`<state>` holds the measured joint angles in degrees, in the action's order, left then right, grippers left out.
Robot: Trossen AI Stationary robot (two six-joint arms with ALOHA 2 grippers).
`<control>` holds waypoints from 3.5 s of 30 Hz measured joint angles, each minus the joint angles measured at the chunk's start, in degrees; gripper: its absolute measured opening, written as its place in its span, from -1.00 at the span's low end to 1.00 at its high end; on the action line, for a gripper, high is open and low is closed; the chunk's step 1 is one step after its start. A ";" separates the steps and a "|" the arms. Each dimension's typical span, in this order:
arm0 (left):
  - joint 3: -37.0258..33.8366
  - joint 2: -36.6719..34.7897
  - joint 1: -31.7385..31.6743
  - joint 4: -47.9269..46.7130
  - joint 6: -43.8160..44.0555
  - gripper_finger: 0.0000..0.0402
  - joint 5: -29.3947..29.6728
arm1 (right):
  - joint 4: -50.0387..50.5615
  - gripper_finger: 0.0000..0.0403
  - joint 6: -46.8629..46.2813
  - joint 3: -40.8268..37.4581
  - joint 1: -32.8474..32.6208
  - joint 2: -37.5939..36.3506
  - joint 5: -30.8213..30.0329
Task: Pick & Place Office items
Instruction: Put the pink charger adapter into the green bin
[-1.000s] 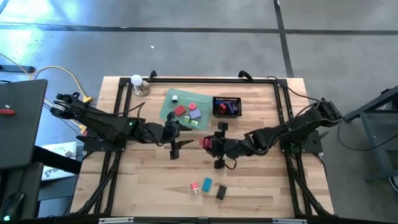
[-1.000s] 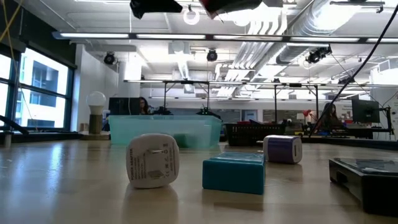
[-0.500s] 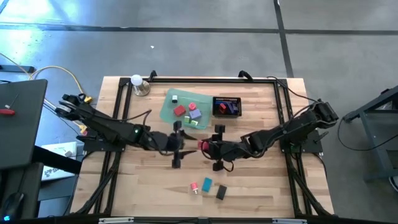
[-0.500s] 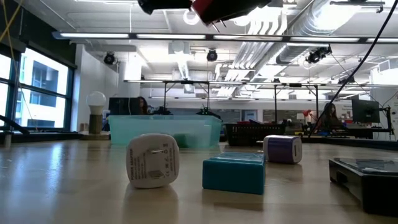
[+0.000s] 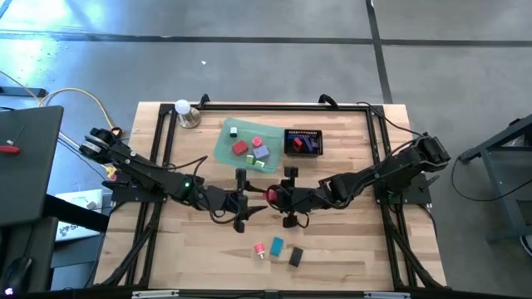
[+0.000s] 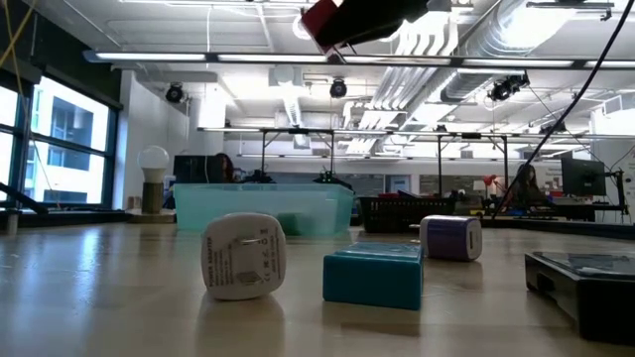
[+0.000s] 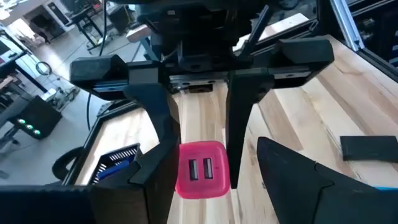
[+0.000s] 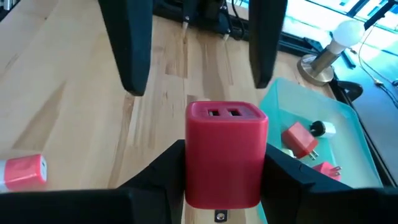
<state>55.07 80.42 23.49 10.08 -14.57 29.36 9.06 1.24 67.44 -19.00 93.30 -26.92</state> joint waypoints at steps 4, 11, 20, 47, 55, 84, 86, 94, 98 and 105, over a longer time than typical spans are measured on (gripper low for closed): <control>0.00 0.15 -0.10 -0.09 0.45 0.04 -0.05 | 0.71 -0.29 -1.18 0.00 0.00 -0.02 -0.08; 0.04 1.99 -1.73 0.36 1.11 0.04 -0.18 | 0.62 -0.29 -1.18 0.00 0.02 -0.02 -0.12; 0.04 4.48 -2.62 1.08 1.33 0.04 -0.21 | 1.12 -0.29 -0.96 0.00 0.00 -0.02 0.12; 0.09 4.77 -2.43 1.26 4.08 -0.30 -0.45 | 1.47 -0.10 -2.44 0.00 0.14 -0.04 4.82; 0.06 4.79 -1.14 1.25 3.72 -0.30 0.20 | 1.74 0.04 -1.14 0.02 0.37 -0.11 3.15; 0.02 -5.39 -12.24 -18.28 25.41 -0.30 6.62 | 26.27 0.03 -23.57 0.00 -5.53 -7.50 -39.94; 0.04 -5.85 -16.48 -20.93 28.59 -0.30 3.98 | 26.25 0.03 -23.69 0.00 -5.55 -7.45 -40.15; 0.02 -5.56 -33.77 -28.71 32.65 -0.30 -8.59 | 26.30 0.03 -24.11 0.00 -5.25 -7.45 -40.06; 0.01 -4.57 -40.02 -29.52 33.64 -0.30 -14.68 | 26.35 0.03 -24.15 0.00 -5.22 -7.43 -39.83; 0.04 -1.65 -46.74 -33.26 34.91 -0.30 -18.39 | 26.32 0.03 -24.15 0.00 -5.22 -7.39 -38.67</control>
<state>55.11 78.77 -23.25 -23.19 20.34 10.98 35.38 -22.92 67.44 -24.23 85.91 -65.58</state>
